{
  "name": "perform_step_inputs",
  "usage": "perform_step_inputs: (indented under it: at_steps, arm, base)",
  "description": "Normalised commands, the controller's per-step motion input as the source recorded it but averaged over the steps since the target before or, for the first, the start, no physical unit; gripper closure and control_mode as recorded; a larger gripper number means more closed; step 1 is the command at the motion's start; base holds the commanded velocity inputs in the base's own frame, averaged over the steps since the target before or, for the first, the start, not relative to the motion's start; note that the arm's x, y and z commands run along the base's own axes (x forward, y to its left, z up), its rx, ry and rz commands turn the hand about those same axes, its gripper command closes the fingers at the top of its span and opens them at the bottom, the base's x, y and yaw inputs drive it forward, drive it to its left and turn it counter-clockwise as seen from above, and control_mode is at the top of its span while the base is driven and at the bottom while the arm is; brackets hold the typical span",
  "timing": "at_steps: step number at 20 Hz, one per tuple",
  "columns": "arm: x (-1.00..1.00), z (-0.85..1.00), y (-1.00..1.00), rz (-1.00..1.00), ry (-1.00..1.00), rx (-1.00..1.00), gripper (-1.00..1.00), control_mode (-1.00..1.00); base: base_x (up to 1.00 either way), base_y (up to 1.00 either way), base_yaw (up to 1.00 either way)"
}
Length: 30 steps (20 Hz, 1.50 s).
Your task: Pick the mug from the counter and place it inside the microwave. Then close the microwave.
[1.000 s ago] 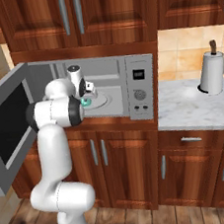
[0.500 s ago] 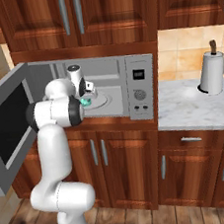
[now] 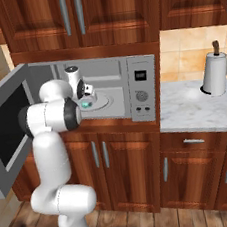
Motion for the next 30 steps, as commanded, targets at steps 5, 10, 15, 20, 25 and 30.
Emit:
perform_step_inputs:
  at_steps: [5, 10, 15, 20, 25, 30]
  arm:
    - [-0.65, 0.00, -0.01, 0.00, -0.01, 0.00, -1.00, -1.00]
    - [-0.62, 0.01, -0.03, 0.00, 0.00, 0.00, -1.00, -1.00]
    - [-0.56, 0.21, -0.12, 0.00, 0.01, 0.02, -1.00, -1.00]
    - [-0.63, 0.27, -0.09, 0.01, 0.05, 0.03, -1.00, -1.00]
    - [-0.72, 0.22, -0.02, 0.03, 0.02, 0.02, -1.00, -1.00]
    - [-0.70, 0.07, 0.00, 0.06, 0.00, 0.00, -1.00, -1.00]
  base:
    - [0.00, 0.00, 0.00]
    - [0.00, 0.00, 0.00]
    - [0.00, 0.00, 0.00]
    - [0.00, 0.00, 0.00]
    - [0.00, 0.00, 0.00]
    - [0.00, 0.00, 0.00]
